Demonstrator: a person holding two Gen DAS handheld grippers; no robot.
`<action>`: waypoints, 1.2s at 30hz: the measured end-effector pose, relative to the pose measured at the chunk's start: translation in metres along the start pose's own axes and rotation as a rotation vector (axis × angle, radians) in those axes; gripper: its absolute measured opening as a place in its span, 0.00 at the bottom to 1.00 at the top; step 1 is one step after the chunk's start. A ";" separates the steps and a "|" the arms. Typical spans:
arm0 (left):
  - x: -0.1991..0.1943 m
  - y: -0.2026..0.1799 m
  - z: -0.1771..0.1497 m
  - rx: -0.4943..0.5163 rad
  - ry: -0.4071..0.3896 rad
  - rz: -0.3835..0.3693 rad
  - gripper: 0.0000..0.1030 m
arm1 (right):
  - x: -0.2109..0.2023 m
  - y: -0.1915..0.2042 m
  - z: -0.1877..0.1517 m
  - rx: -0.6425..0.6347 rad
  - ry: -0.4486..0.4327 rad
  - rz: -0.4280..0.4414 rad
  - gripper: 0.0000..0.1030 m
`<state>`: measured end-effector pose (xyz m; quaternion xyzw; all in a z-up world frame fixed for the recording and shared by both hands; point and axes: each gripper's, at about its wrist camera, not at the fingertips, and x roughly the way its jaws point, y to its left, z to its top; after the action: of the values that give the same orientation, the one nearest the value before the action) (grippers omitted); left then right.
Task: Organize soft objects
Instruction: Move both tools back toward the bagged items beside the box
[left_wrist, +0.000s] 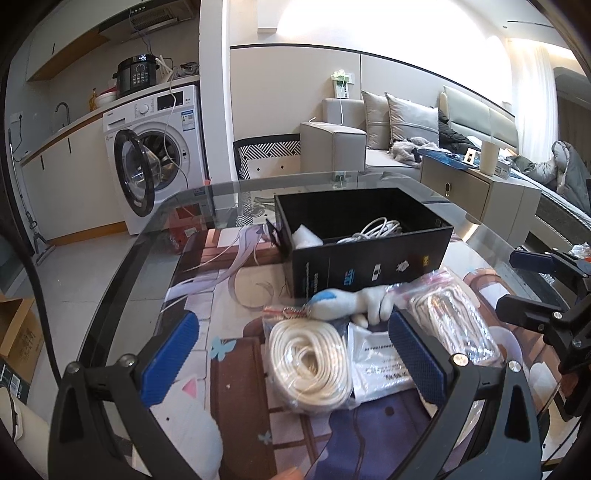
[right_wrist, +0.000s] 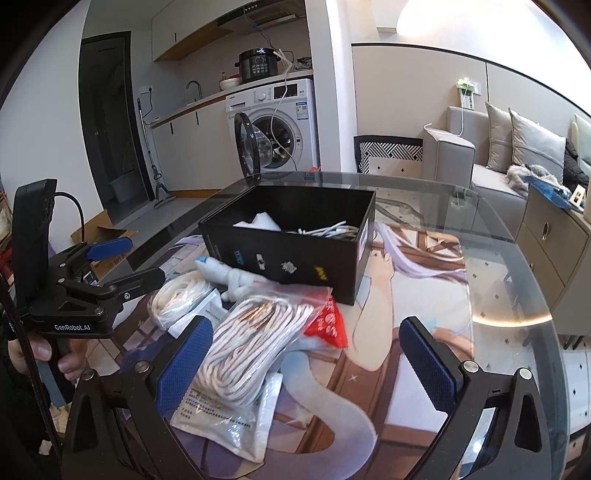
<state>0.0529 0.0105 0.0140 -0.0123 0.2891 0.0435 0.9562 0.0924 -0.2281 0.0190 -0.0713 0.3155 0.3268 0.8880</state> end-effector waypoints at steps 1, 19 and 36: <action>0.000 0.001 -0.002 -0.002 0.004 0.002 1.00 | 0.000 0.001 -0.002 0.005 0.003 0.001 0.99; 0.010 0.009 -0.015 -0.026 0.050 0.016 1.00 | 0.022 0.032 -0.011 0.028 0.082 0.039 0.99; 0.022 0.018 -0.019 -0.025 0.080 0.021 1.00 | 0.051 0.048 -0.008 0.027 0.137 -0.002 0.99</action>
<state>0.0594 0.0291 -0.0141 -0.0231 0.3268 0.0569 0.9431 0.0888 -0.1661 -0.0145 -0.0820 0.3801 0.3158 0.8655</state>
